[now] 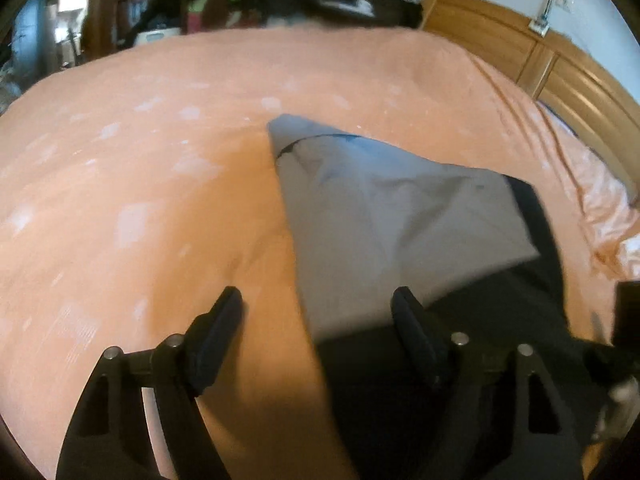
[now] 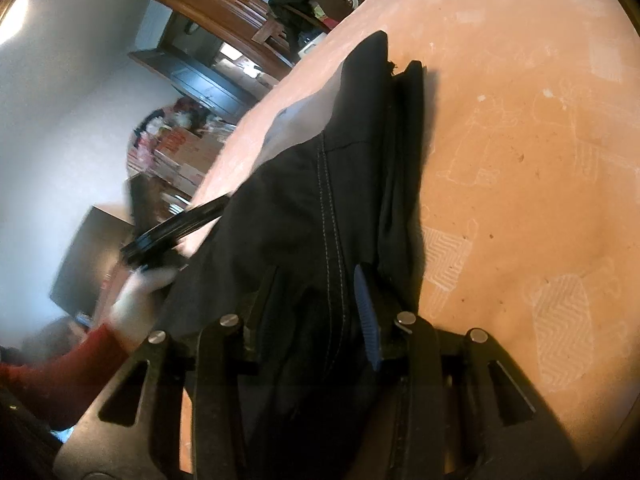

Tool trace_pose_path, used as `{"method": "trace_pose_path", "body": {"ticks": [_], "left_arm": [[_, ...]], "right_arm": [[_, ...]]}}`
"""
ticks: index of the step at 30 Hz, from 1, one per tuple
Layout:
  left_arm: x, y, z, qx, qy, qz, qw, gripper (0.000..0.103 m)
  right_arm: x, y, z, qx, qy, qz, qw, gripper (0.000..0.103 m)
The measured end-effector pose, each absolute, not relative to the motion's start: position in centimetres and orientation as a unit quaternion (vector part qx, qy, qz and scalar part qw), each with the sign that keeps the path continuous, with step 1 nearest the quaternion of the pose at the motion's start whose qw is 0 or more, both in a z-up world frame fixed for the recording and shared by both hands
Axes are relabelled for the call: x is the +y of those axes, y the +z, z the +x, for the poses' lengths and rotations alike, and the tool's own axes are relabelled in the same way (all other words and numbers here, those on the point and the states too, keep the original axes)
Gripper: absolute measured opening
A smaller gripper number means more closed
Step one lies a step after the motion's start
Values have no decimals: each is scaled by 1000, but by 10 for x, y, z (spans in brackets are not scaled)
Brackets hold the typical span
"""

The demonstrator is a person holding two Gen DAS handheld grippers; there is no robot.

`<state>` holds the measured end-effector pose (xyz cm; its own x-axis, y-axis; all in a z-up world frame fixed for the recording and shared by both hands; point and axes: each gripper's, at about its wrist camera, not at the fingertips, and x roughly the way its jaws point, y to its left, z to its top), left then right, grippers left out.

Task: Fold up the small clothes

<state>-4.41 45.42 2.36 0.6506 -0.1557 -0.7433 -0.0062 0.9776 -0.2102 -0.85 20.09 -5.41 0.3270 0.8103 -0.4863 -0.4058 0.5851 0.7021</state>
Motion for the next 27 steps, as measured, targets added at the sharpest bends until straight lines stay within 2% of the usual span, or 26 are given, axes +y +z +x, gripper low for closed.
{"method": "trace_pose_path", "body": {"ticks": [2, 3, 4, 6, 11, 15, 19, 23, 27], "left_arm": [[457, 33, -81, 409, -25, -96, 907, 79], [460, 36, -101, 410, -14, -92, 907, 79], [464, 36, -119, 411, 0, -86, 907, 79], [473, 35, -160, 420, 33, -79, 904, 79], [497, 30, -230, 423, 114, -120, 891, 79], [493, 21, -237, 432, 122, -138, 883, 84], [472, 10, -218, 446, 116, -121, 879, 103], [457, -6, -202, 472, 138, -64, 868, 103], [463, -8, -206, 459, 126, -82, 875, 103]], "right_arm": [[207, -45, -15, 435, 371, 207, 794, 42], [211, -35, -20, 438, 355, 184, 805, 51], [213, -27, -25, 438, 339, 161, 817, 74], [213, -13, -36, 434, 299, 113, 842, 100], [180, 10, -52, 417, 171, 51, 891, 102], [150, -13, -42, 465, 93, 42, 879, 102], [144, -35, -38, 482, 70, 26, 873, 103], [148, -41, -44, 448, 59, 3, 892, 103], [147, -41, -42, 445, 62, 8, 893, 103]]}}
